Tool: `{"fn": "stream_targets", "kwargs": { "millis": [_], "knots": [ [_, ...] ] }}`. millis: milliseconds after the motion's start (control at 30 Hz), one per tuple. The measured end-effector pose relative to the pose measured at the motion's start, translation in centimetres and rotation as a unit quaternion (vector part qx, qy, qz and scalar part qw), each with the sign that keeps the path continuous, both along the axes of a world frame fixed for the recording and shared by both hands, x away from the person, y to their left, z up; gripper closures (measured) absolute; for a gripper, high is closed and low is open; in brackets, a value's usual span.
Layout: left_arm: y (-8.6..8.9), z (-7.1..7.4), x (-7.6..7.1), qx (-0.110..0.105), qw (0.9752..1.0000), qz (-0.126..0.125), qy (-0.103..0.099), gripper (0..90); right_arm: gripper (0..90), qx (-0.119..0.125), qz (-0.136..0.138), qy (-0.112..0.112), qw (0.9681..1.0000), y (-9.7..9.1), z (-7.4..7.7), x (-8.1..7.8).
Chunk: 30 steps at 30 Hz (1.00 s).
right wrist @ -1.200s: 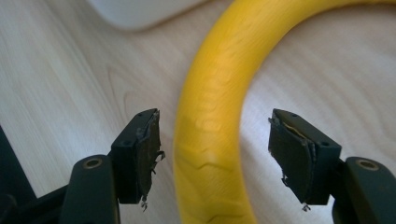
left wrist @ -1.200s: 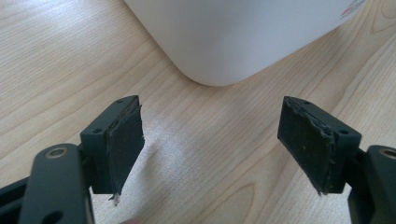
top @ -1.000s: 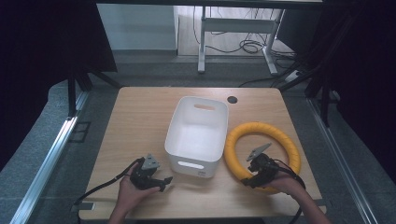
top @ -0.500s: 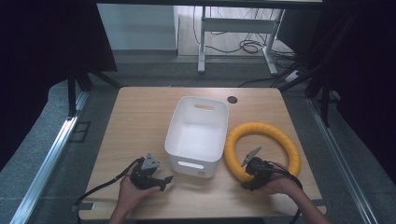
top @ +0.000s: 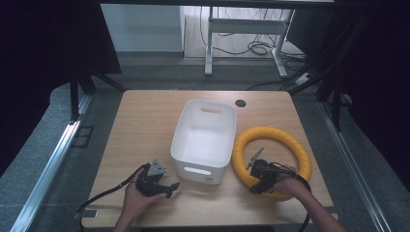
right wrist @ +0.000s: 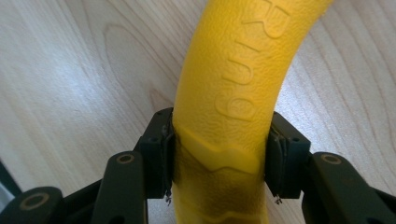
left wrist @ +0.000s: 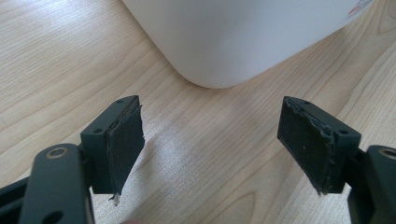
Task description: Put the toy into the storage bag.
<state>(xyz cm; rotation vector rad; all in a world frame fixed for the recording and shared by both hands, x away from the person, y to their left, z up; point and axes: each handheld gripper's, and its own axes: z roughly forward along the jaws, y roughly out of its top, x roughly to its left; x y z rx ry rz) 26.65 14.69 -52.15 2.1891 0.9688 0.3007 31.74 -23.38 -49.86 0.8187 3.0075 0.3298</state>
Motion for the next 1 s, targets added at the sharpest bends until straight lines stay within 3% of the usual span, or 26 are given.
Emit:
{"fn": "stream_targets", "kwargs": {
  "millis": [67,100,133,167,233,267,333,533,567,600,633,667,767,1000],
  "knots": [
    [0.0,0.0,0.0,0.0,1.0,0.0,0.0,22.6,50.9,0.01,-0.005,0.003,0.9999,-0.2,0.2,0.0],
    [0.0,0.0,0.0,0.001,1.0,0.0,0.0,22.6,51.0,0.036,-0.01,0.0,0.9993,-0.8,0.8,0.2],
    [0.0,0.0,0.0,0.001,1.0,0.0,0.0,22.6,51.0,0.036,-0.01,0.0,0.9993,-0.8,0.8,0.2],
    [0.0,0.0,0.0,-0.001,1.0,0.0,0.001,22.6,51.1,0.062,-0.02,-0.002,0.9979,-1.3,1.5,0.3],
    [0.0,0.1,0.0,-0.004,1.0,-0.001,0.001,22.6,51.1,0.075,-0.022,-0.003,0.9969,-1.6,1.8,0.3],
    [0.0,0.1,0.0,-0.007,1.0,-0.001,0.001,22.6,51.1,0.103,-0.028,-0.003,0.9942,-2.3,2.6,0.5],
    [0.1,0.1,0.0,-0.007,1.0,-0.001,0.001,22.7,51.1,0.124,-0.033,-0.003,0.9917,-2.8,3.1,0.6],
    [0.0,0.1,0.0,-0.008,1.0,-0.002,0.003,22.6,51.1,0.195,-0.052,-0.011,0.9794,-4.6,4.8,1.1],
    [0.1,0.2,0.0,-0.012,0.9999,-0.002,0.003,22.6,51.1,0.195,-0.052,-0.011,0.9794,-4.6,4.8,1.1],
    [0.1,0.2,0.0,-0.018,0.9998,-0.003,0.004,22.6,51.1,0.21,-0.053,-0.015,0.9761,-5.1,5.2,1.2],
    [0.1,0.2,0.0,-0.018,0.9998,-0.003,0.004,22.6,51.1,0.21,-0.053,-0.015,0.9761,-5.1,5.2,1.2],
    [0.1,0.3,0.0,-0.018,0.9998,-0.003,0.003,22.7,51.1,0.221,-0.054,-0.018,0.9737,-5.5,5.5,1.3],
    [0.1,0.3,0.0,-0.018,0.9998,-0.003,0.003,22.6,51.1,0.228,-0.056,-0.019,0.9718,-5.8,5.8,1.4],
    [0.1,0.2,0.0,-0.018,0.9998,-0.003,0.004,22.7,51.1,0.266,-0.07,-0.034,0.9609,-6.9,6.9,1.6]
  ]
}}
